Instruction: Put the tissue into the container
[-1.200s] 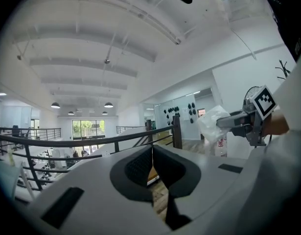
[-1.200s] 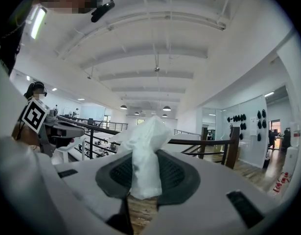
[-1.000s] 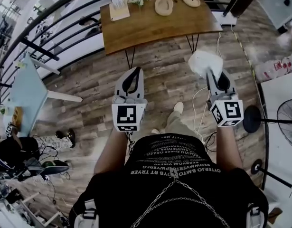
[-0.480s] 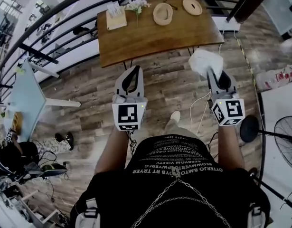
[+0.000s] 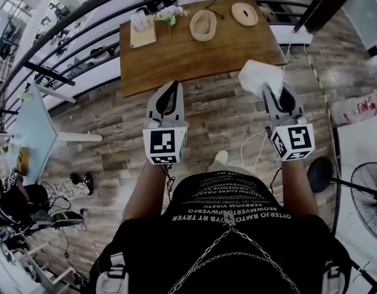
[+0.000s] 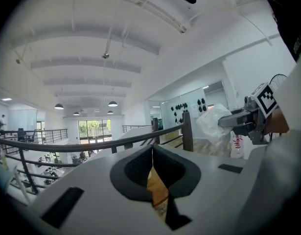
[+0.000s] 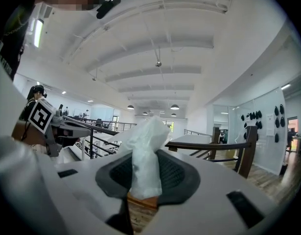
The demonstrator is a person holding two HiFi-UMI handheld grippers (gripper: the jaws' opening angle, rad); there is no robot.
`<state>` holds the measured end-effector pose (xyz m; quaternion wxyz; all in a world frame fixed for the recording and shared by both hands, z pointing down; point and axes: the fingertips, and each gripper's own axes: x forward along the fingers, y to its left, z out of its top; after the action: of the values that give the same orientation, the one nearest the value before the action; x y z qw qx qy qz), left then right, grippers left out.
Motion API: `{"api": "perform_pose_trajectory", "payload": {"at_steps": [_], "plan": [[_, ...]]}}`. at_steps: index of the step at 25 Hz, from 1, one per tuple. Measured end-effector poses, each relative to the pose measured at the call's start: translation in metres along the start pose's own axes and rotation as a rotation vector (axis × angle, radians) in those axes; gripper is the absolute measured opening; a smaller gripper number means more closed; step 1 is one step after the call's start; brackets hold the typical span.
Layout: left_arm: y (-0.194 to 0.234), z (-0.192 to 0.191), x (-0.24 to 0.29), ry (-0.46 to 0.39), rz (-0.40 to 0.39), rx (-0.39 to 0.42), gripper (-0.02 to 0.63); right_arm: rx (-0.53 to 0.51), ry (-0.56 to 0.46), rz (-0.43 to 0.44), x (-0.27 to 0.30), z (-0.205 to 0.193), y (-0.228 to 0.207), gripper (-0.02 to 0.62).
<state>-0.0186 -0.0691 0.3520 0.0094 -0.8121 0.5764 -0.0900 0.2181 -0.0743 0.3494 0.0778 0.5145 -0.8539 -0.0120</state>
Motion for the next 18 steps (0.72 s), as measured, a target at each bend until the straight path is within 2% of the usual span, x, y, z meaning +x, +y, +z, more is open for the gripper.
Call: {"api": "perform_pose_trajectory", "payload": {"at_steps": [9,18], "plan": [[-0.019,0.005,0.016,0.03,0.033,0.033,0.029,0.026,-0.002,0.039,0.007,-0.007,-0.039,0.109],[-0.018,0.01,0.022,0.028,0.055,0.042,0.029,0.046,-0.033,0.045,0.018,-0.006,-0.045,0.109]]}}
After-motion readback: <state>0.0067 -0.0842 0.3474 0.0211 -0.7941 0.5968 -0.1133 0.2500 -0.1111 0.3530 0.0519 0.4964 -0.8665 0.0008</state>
